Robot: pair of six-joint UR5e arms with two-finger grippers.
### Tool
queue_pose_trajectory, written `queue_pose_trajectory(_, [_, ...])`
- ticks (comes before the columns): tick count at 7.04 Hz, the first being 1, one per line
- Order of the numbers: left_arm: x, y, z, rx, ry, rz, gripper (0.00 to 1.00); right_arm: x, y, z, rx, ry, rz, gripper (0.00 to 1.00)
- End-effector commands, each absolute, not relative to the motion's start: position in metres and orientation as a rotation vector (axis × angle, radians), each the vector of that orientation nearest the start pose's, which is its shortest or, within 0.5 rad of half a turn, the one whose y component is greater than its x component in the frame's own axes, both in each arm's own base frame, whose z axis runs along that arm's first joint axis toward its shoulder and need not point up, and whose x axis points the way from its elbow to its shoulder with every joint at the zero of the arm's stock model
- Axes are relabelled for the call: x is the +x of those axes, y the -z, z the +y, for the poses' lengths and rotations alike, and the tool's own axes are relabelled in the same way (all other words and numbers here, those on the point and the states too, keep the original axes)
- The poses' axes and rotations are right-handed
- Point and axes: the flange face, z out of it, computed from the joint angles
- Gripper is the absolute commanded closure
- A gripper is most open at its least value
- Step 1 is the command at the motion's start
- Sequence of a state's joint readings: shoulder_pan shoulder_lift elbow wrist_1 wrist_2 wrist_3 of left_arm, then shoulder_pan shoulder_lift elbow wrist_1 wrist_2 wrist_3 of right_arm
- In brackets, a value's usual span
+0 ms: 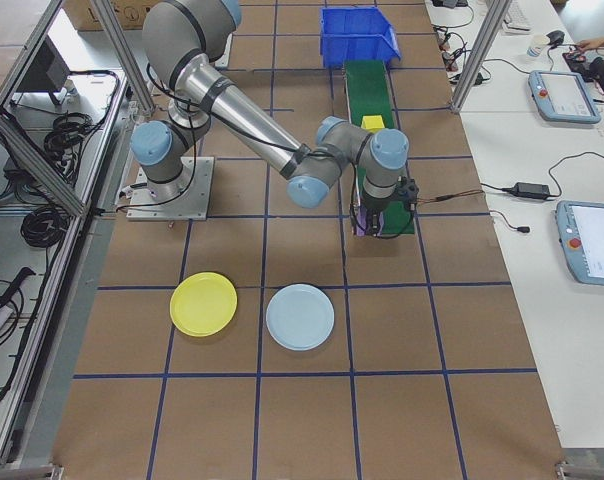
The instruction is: Move block left to right into plate
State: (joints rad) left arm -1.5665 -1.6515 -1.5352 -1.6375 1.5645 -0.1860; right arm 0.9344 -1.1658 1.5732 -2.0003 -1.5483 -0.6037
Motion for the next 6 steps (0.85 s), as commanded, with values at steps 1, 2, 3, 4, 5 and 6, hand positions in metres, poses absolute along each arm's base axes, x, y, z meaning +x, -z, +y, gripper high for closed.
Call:
queue_pose_trajectory(1, [-0.134, -0.463, -0.515, -0.338, -0.147, 3.114, 0.0, -0.374, -0.284, -0.51, -0.028, 0.021, 3.112, 0.67])
queue_pose_trajectory(2, [-0.138, -0.467, -0.511, -0.376, -0.135, 3.11, 0.0, -0.408, -0.262, -0.465, -0.075, 0.013, 3.096, 0.67])
queue_pose_trajectory(3, [-0.14, -0.467, -0.509, -0.386, -0.135, 3.109, 0.0, -0.426, -0.245, -0.443, -0.074, 0.057, 3.121, 0.59])
queue_pose_trajectory(4, [-0.14, -0.467, -0.508, -0.389, -0.135, 3.11, 0.0, -0.431, -0.237, -0.438, -0.065, 0.077, 3.11, 0.45])
queue_pose_trajectory(5, [-0.141, -0.468, -0.508, -0.391, -0.132, 3.109, 0.0, -0.429, -0.229, -0.437, -0.061, 0.065, 3.094, 0.03])
queue_pose_trajectory(6, [-0.142, -0.468, -0.507, -0.383, -0.132, 3.107, 0.0, -0.433, -0.229, -0.434, -0.058, 0.035, 3.095, 0.0])
